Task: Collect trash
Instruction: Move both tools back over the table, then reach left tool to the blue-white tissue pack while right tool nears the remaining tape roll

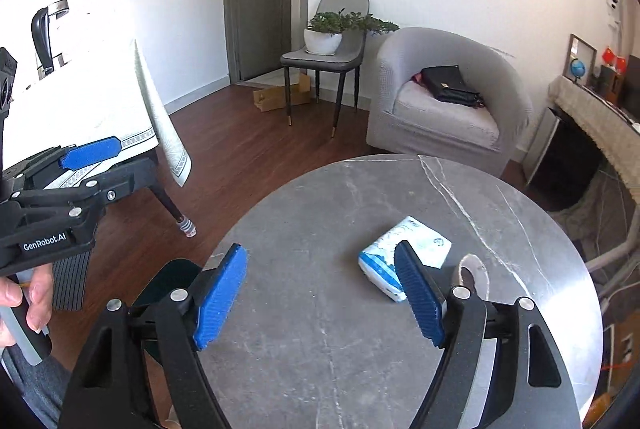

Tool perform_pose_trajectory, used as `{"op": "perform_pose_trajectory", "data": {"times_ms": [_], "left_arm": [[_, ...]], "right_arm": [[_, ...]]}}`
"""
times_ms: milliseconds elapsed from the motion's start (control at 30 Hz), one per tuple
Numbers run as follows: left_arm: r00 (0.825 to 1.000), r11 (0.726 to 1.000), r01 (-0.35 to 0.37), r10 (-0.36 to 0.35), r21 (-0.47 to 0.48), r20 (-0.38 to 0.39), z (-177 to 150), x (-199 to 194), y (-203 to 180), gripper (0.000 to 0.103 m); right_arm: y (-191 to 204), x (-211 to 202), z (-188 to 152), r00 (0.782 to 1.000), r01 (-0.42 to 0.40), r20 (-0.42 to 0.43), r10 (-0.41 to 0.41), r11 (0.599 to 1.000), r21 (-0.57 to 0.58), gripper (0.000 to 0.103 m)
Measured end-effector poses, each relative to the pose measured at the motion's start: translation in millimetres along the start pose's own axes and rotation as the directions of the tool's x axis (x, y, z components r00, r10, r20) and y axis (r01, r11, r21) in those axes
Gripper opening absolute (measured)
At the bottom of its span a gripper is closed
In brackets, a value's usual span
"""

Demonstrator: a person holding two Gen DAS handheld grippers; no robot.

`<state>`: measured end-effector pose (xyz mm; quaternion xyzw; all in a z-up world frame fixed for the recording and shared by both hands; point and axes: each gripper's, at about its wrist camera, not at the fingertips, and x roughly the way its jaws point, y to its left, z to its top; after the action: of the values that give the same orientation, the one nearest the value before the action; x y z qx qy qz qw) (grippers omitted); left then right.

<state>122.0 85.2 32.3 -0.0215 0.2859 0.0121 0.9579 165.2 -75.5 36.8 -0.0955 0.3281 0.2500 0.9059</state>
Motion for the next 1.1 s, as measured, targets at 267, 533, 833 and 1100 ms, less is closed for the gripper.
{"op": "perform_pose_trajectory", "data": {"times_ms": [267,533,833,1100], "left_arm": [[0.996,0.997,0.067,-0.066,0.026,-0.052,-4,30,-37,0.087],[0.988,0.994,0.112,-0.110,0.009,-0.112,-4,63,-59,0.090],[0.976,0.988,0.147,-0.136,0.048,-0.172,-7,94,-103,0.090],[0.956,0.975,0.185,-0.149,0.125,-0.254,-12,127,-147,0.090]], "right_arm": [[-54,-15,-21,0.997,0.072,-0.009,-0.071,0.995,0.075,0.084],[-96,-21,-40,0.994,0.110,-0.027,-0.107,0.983,0.148,0.088],[-124,-14,-54,0.994,0.094,-0.077,-0.080,0.976,0.198,0.088],[-143,3,-62,0.992,0.055,-0.125,-0.024,0.966,0.253,0.088]]}}
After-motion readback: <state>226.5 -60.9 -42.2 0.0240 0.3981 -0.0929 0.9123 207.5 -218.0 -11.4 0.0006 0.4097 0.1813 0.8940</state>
